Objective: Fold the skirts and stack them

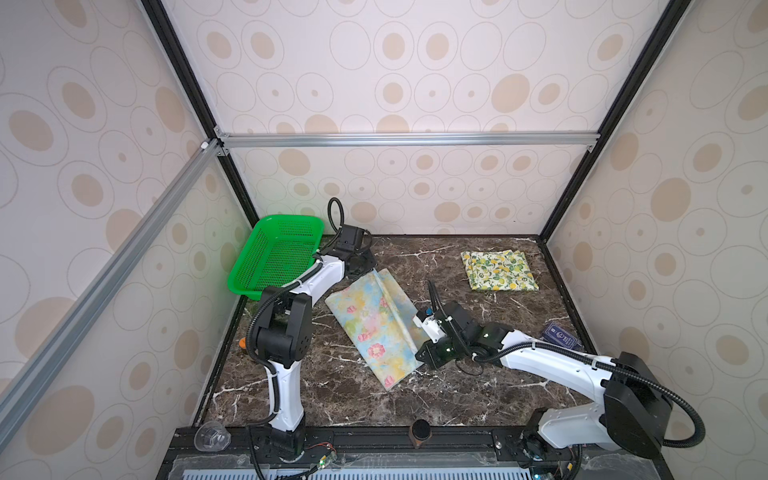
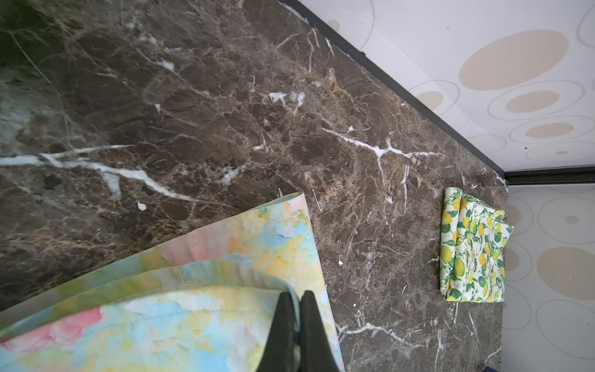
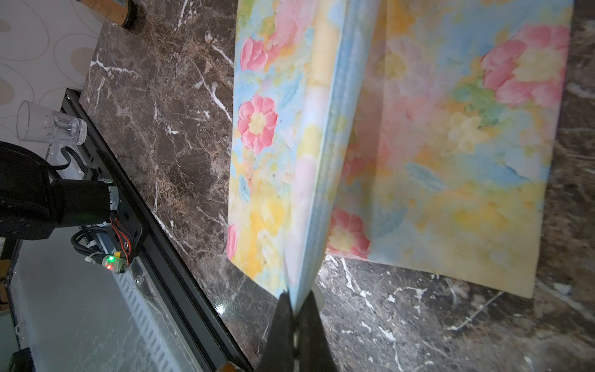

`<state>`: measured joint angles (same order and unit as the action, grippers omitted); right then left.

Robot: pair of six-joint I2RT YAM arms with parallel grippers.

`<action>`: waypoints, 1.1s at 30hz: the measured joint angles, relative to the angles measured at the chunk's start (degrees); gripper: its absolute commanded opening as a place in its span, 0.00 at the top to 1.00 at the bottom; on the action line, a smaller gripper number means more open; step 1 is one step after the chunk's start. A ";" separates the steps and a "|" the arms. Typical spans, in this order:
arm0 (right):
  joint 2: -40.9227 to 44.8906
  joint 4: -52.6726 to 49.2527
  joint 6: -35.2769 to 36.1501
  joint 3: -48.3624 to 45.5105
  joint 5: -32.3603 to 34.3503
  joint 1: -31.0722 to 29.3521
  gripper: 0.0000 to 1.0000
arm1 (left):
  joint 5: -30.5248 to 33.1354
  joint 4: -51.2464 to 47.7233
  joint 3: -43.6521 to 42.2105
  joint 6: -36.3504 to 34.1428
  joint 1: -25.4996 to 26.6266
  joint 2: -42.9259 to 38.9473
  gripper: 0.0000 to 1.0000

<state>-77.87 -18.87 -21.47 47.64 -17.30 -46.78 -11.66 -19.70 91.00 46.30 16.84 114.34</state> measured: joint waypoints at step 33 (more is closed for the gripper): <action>-4.24 -10.38 2.34 7.82 8.52 0.00 1.00 | 0.26 4.52 2.25 2.62 0.96 7.74 1.00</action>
<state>-82.11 -29.26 -19.14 55.46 -8.78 -46.78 -11.40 -15.18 93.25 48.93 17.80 122.08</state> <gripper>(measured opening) 0.045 0.049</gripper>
